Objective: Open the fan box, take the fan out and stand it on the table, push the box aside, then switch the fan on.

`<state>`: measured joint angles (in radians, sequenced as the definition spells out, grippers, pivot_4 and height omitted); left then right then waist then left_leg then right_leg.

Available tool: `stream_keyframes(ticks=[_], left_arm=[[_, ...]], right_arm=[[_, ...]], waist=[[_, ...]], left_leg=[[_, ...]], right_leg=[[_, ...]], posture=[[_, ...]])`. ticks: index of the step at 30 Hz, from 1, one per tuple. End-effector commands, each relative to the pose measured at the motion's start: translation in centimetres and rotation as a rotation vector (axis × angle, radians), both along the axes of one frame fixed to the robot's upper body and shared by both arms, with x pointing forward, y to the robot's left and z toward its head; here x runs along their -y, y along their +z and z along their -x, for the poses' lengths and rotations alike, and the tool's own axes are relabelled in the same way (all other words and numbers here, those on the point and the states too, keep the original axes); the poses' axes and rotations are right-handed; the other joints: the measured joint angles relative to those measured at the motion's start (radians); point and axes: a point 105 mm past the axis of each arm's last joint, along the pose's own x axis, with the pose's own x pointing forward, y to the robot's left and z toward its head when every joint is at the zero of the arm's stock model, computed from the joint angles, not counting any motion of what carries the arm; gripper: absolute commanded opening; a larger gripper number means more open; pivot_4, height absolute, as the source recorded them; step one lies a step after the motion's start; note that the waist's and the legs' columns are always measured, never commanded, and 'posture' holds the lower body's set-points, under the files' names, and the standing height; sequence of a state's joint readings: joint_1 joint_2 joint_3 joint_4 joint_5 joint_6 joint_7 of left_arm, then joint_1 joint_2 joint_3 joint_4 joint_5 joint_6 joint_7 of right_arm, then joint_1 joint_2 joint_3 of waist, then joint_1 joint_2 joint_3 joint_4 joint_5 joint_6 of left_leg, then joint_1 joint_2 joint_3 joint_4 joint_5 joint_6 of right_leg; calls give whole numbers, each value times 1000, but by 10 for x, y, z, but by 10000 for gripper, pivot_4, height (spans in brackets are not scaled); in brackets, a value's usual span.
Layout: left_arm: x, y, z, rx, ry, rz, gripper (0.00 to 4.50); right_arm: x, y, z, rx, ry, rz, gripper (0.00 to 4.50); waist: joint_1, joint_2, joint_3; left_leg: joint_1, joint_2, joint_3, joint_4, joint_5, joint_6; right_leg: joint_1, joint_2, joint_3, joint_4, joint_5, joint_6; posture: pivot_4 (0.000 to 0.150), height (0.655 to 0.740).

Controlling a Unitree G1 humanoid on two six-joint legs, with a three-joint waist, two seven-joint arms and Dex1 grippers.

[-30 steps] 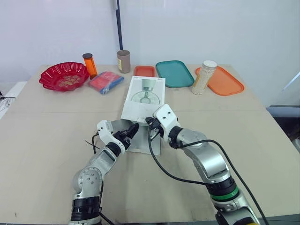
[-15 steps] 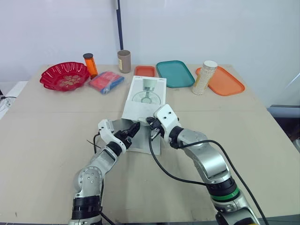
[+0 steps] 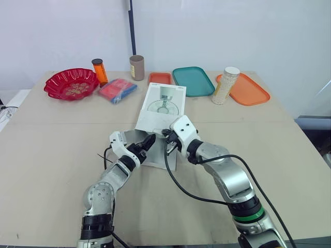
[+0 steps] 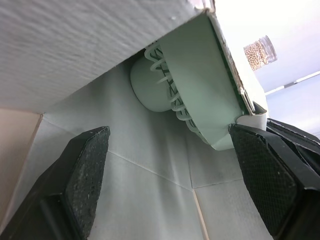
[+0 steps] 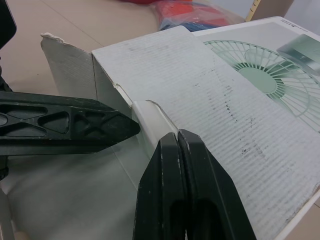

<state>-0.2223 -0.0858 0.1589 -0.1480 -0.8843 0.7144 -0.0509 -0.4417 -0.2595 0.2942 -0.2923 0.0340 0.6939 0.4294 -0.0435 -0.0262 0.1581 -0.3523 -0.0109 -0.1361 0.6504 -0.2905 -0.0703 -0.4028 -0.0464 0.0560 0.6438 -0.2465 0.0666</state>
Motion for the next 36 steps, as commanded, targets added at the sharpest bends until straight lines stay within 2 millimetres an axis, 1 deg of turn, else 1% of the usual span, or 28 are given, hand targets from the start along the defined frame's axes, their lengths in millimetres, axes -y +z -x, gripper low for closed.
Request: stream_keyframes(ticks=[1, 9, 14, 18, 23, 26, 28, 30, 33, 36], left_arm=[[26, 29, 6, 102, -84, 110, 40636], [26, 28, 5, 104, -73, 114, 40636], [25, 24, 3, 87, -57, 110, 40636], [21, 16, -1, 59, -31, 89, 40636], [19, 17, 1, 63, -27, 92, 40636], [3, 20, 7, 67, 6, 98, 40636], [-7, 18, 12, 58, 23, 88, 40636], [-12, 15, 16, 47, 30, 81, 40636], [-20, 6, 22, 23, 44, 34, 40636], [-22, 1, 18, 21, 56, 0, 40636]], right_arm=[[3, -34, 3, -126, -10, 49, 0], [4, -35, 4, -127, -10, 52, 0], [4, -34, 4, -126, -9, 52, 0], [4, -34, 3, -125, -12, 54, 0], [5, -34, 3, -126, -15, 53, 0], [6, -34, 2, -126, -19, 51, 0], [6, -34, 1, -126, -21, 51, 0], [6, -34, 1, -126, -20, 51, 0], [6, -34, 1, -127, -19, 52, 0], [6, -35, 0, -128, -15, 57, 0]], waist=[[0, 0, 0], [0, 0, 0], [0, 0, 0], [0, 0, 0], [0, 0, 0], [-2, 0, 0], [-2, 0, 0], [-1, 0, 0], [-1, 0, 0], [-1, 0, 0]], left_leg=[[0, 0, 0, 0, 0, 0], [0, 0, 0, 0, 0, 0], [0, 0, 0, 0, 0, 0], [0, 0, 0, 0, 0, 0], [0, 0, 0, -1, 0, 0], [0, 0, 0, -1, 0, 0], [0, 0, 0, -2, 0, 0], [1, 1, 0, -3, 0, -1], [1, 0, 0, -3, 1, -2], [2, 0, 0, -4, 1, -2]], right_leg=[[0, 0, 0, 0, 0, 0], [0, 0, 0, 0, 0, 0], [0, 0, 0, 0, 0, 0], [0, 0, 0, 0, 0, 0], [0, 0, 0, -1, 0, 0], [0, 0, 0, -1, 0, 0], [0, 0, 0, -1, 0, 0], [0, 0, 0, -2, 0, 0], [0, 0, 0, -2, 0, 0], [0, 0, 0, -2, 0, 0]], posture=[[1500, 7400], [1500, 7400], [1500, 7400], [1500, 7400], [1500, 7400], [1500, 7400], [1500, 7400], [1500, 7400], [1500, 7400], [1500, 7400]])
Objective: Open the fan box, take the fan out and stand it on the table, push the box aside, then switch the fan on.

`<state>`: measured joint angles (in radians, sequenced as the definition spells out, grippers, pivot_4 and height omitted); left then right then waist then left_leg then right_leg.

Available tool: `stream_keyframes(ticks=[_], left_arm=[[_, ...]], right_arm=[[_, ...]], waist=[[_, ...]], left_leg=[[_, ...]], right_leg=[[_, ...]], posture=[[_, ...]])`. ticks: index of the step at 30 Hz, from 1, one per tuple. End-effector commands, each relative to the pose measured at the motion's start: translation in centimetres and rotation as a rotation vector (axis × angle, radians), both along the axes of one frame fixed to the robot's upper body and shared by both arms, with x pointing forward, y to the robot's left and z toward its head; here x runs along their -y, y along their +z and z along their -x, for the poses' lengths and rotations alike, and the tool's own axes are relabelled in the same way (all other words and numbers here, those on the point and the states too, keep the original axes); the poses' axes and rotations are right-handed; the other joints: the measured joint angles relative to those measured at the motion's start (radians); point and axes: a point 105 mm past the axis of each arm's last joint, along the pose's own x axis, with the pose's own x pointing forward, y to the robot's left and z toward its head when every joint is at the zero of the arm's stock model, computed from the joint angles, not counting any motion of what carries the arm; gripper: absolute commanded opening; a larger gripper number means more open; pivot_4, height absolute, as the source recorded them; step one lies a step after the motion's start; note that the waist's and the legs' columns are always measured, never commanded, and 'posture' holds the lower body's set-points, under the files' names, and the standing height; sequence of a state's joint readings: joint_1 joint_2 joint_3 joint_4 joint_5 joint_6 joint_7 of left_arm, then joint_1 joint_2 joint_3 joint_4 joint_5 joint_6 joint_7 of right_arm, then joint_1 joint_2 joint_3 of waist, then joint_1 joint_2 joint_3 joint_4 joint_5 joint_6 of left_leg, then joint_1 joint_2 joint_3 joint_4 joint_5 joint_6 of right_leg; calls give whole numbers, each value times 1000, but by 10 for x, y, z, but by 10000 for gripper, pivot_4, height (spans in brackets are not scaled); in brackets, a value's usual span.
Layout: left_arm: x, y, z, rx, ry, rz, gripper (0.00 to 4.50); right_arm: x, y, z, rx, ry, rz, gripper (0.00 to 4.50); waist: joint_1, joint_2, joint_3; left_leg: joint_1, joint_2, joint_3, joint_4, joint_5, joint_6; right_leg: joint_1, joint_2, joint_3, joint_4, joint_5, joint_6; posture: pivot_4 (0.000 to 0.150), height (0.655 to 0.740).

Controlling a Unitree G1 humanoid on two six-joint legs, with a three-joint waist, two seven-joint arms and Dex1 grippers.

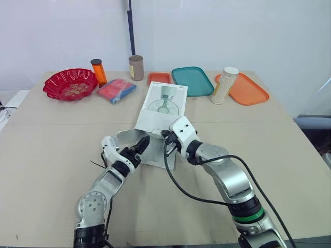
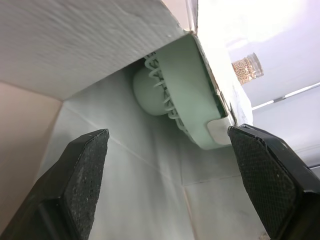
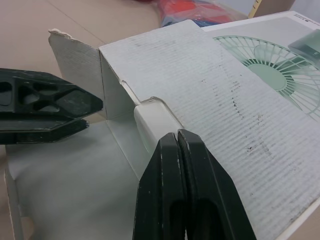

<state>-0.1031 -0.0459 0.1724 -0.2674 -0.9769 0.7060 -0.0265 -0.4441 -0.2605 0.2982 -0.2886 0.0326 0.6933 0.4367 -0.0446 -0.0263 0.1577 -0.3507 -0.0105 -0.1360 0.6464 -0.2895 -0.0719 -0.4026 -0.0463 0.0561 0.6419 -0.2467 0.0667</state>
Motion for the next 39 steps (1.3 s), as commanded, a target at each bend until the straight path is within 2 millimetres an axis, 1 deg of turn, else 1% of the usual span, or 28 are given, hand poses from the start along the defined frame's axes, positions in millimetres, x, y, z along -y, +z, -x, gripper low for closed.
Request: stream_keyframes(ticks=[1, 4, 9, 12, 18, 24, 33, 39], left_arm=[[0, 1, -5, 21, 10, -37, 40636], [2, 2, -15, 30, 27, -50, 40636], [5, 2, -23, 43, 26, -65, 40636], [7, 3, -25, 49, 19, -72, 40636], [1, 4, -27, 60, 38, -76, 40636], [12, 12, -25, 90, -17, -46, 40636], [22, 10, -13, 107, -94, -67, 40636], [23, 9, -13, 110, -96, -79, 40636]], right_arm=[[7, -35, 0, -125, -23, 53, 0], [6, -35, 0, -126, -20, 52, 0], [6, -35, 1, -125, -18, 51, 0], [5, -35, 1, -126, -21, 48, 0], [5, -35, 1, -127, -24, 44, 0], [5, -35, 1, -126, -24, 44, 0], [3, -37, 3, -130, -21, 44, 0], [4, -38, 2, -129, -22, 49, 0]], waist=[[0, 0, 0], [1, -1, 0], [0, -1, -1], [0, -1, -1], [0, -1, -1], [0, -1, -1], [0, -2, -1], [0, -2, -1]], left_leg=[[0, 0, 0, 0, 0, 0], [0, 0, 0, -1, 1, -1], [1, 0, 0, -2, 1, -1], [1, 0, 0, -3, 1, -2], [1, 0, 0, -3, 1, -2], [1, 0, 0, -4, 2, -2], [1, 0, 0, -4, 2, -2], [2, 0, 0, -5, 2, -3]], right_leg=[[0, 0, 0, 0, 0, 0], [0, 0, 0, 0, 0, 0], [0, 0, 0, -1, 0, 0], [0, 0, 0, -1, 0, -1], [0, 0, 0, -1, 0, -1], [0, 0, 0, -1, 0, -1], [0, 0, 0, -1, 0, -1], [0, 0, 0, -1, 0, -1]], posture=[[1500, 7400], [1500, 7400], [1500, 7400], [1500, 7400], [1500, 7400], [1500, 7400], [1500, 7400], [1500, 7400]])
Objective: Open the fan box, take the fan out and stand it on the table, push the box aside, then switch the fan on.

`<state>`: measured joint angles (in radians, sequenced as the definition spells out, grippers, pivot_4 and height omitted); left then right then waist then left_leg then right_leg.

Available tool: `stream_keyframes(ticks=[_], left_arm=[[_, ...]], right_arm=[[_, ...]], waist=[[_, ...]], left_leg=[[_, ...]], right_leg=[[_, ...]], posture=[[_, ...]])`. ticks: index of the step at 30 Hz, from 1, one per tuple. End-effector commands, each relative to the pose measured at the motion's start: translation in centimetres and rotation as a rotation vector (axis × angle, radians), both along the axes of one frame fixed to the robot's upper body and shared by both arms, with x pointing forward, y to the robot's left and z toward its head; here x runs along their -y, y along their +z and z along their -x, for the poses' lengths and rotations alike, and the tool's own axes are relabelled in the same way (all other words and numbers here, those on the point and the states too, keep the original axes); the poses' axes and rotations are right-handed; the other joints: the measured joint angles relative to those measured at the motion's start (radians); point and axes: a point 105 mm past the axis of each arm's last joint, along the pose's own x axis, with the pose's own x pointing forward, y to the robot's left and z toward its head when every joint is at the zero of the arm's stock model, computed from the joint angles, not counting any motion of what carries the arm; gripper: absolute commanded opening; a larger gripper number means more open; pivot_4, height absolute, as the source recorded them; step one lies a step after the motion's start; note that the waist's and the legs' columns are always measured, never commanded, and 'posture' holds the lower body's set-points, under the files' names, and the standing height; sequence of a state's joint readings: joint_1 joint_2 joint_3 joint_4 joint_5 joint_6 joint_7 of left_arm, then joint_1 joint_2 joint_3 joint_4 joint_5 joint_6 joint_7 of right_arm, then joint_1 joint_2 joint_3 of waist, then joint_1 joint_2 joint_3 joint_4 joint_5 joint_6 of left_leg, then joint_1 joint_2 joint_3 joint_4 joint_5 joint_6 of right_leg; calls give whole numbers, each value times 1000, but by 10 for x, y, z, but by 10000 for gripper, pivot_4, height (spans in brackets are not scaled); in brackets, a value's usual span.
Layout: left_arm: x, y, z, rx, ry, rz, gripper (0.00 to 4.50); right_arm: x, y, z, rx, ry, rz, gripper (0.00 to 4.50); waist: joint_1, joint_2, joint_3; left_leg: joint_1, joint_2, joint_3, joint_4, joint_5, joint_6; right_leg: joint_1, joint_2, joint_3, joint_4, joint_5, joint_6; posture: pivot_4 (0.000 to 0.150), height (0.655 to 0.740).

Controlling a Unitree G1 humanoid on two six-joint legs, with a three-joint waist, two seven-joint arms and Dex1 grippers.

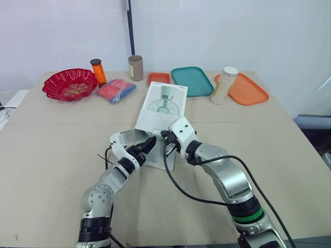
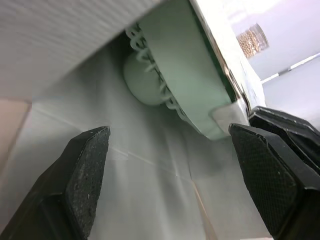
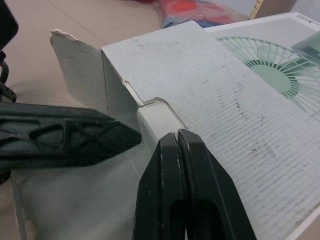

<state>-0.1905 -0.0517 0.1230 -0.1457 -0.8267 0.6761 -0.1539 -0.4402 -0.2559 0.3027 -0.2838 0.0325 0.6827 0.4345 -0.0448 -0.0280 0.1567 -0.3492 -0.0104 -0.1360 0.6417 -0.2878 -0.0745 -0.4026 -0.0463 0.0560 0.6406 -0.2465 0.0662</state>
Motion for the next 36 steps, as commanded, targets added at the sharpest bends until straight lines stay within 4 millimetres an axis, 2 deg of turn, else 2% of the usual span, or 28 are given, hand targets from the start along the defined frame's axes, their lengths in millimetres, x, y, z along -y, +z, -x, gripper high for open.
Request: stream_keyframes(ticks=[1, 11, 16, 22, 27, 31, 36], left_arm=[[2, 12, 1, 58, -12, -6, 40636], [-12, 1, 0, 19, 59, -32, 40636], [-11, -1, -5, 18, 68, -35, 40636], [-9, -1, -6, 23, 70, -29, 40636], [-8, -2, -5, 23, 63, -26, 40636], [-7, -1, -5, 25, 56, -27, 40636], [-8, -1, -6, 26, 56, -27, 40636]], right_arm=[[6, -37, 2, -130, -26, 53, 0], [7, -36, 1, -126, -24, 56, 0], [9, -33, -3, -111, -38, 51, 0], [15, -5, -3, -66, -49, 0, 0], [17, 8, 0, -52, -62, -43, 0], [19, 25, -3, -29, -82, -124, 0], [21, 35, -8, -11, -100, -169, 0]], waist=[[0, 0, 0], [0, 0, 0], [0, 0, 0], [1, 0, 0], [1, 0, 0], [2, 1, 1], [2, 2, 1]], left_leg=[[0, 0, 0, 0, 0, 0], [0, 0, 0, -1, 0, 0], [0, 0, 0, -1, 0, -1], [0, 0, 0, -1, 1, -1], [-2, 0, 0, -2, 1, -1], [-2, 0, -1, -2, 1, -1], [-3, 0, -1, -3, 1, -1]], right_leg=[[0, 0, 0, 0, 0, 0], [0, 0, 0, 0, 0, 0], [0, 0, 0, 0, 0, 0], [0, 0, 0, 0, 0, 0], [-2, 0, 0, -1, 0, 0], [-2, 0, 0, -2, 0, 0], [-2, 0, -1, -3, 0, -1]], posture=[[1500, 7400], [1500, 7400], [1500, 7400], [1500, 7400], [1500, 7400], [1500, 7400], [1500, 7400]])
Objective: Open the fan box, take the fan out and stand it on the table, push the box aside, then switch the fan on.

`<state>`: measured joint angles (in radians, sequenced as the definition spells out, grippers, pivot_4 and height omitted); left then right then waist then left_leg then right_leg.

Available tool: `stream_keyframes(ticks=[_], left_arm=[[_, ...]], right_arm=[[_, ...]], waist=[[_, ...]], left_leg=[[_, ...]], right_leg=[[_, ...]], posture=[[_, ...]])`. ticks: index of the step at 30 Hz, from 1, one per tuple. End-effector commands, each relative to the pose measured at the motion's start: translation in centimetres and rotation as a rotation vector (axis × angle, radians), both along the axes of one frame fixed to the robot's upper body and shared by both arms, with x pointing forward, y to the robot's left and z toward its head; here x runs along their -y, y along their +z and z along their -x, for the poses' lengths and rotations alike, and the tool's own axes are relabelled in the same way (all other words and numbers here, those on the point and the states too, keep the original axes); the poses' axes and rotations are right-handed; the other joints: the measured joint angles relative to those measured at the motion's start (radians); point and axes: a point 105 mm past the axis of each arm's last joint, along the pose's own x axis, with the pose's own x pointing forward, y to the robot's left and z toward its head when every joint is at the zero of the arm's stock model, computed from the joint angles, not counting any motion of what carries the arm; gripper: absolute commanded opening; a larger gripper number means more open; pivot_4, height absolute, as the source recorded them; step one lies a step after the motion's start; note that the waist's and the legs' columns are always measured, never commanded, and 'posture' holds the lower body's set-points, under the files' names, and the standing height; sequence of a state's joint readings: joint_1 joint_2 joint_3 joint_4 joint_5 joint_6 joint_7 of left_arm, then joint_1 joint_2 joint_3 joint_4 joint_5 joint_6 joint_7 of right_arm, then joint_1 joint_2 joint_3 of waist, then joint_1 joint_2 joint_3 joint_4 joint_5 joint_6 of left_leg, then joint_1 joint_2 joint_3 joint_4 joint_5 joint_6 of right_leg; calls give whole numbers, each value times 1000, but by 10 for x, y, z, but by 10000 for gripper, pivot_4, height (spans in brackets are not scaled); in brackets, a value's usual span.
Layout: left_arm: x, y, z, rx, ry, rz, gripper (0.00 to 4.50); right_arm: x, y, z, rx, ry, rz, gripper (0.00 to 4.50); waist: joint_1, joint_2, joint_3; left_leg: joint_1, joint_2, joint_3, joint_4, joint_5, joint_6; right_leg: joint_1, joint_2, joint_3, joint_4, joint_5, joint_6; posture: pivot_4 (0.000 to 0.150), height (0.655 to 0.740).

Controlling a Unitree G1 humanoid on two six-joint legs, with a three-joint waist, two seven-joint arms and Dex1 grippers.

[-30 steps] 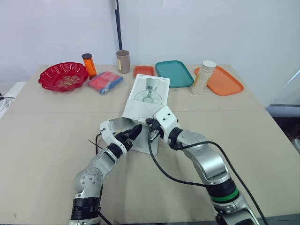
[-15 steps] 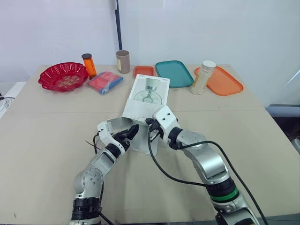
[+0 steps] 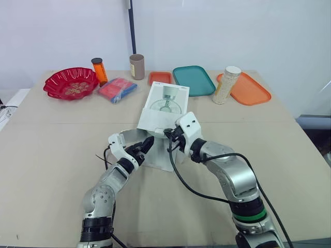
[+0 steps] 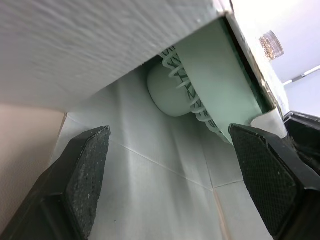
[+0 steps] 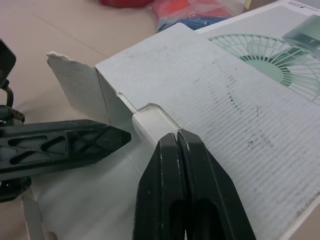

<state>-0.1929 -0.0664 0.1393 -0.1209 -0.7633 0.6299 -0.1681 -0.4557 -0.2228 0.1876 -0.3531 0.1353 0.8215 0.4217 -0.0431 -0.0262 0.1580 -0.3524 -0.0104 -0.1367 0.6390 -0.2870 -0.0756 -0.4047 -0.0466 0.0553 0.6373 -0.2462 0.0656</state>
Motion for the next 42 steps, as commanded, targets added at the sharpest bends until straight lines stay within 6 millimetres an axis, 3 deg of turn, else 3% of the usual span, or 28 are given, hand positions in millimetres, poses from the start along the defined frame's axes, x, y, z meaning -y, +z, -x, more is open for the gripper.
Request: stream_keyframes(ticks=[1, 7, 17, 42], left_arm=[[0, 3, -1, 16, 1, -1, 40636], [0, 5, -2, 19, 4, 1, 40636], [4, 9, -8, 25, 5, 14, 40636], [15, 20, -10, 69, -20, 53, 40636]], right_arm=[[10, 20, -9, 57, -64, -60, 0], [14, 28, -17, 83, -113, -103, 0], [16, -4, -25, 21, -134, 11, 0], [18, -22, -22, 13, -107, 75, 0]], waist=[[0, 0, 0], [0, 1, 1], [-1, 1, 1], [1, 1, 1]], left_leg=[[0, 0, 0, 0, 0, 0], [-1, 0, 0, -1, 0, 0], [-1, 0, 0, -1, 1, 0], [-1, 0, 0, -1, 2, 0]], right_leg=[[0, 0, 0, 0, 0, 0], [-1, 0, 0, -1, 4, -6], [-1, 0, 0, -1, 4, -6], [-1, 0, 0, -1, 5, -6]], posture=[[1500, 7400], [1500, 7400], [1500, 7400], [1500, 7400]])
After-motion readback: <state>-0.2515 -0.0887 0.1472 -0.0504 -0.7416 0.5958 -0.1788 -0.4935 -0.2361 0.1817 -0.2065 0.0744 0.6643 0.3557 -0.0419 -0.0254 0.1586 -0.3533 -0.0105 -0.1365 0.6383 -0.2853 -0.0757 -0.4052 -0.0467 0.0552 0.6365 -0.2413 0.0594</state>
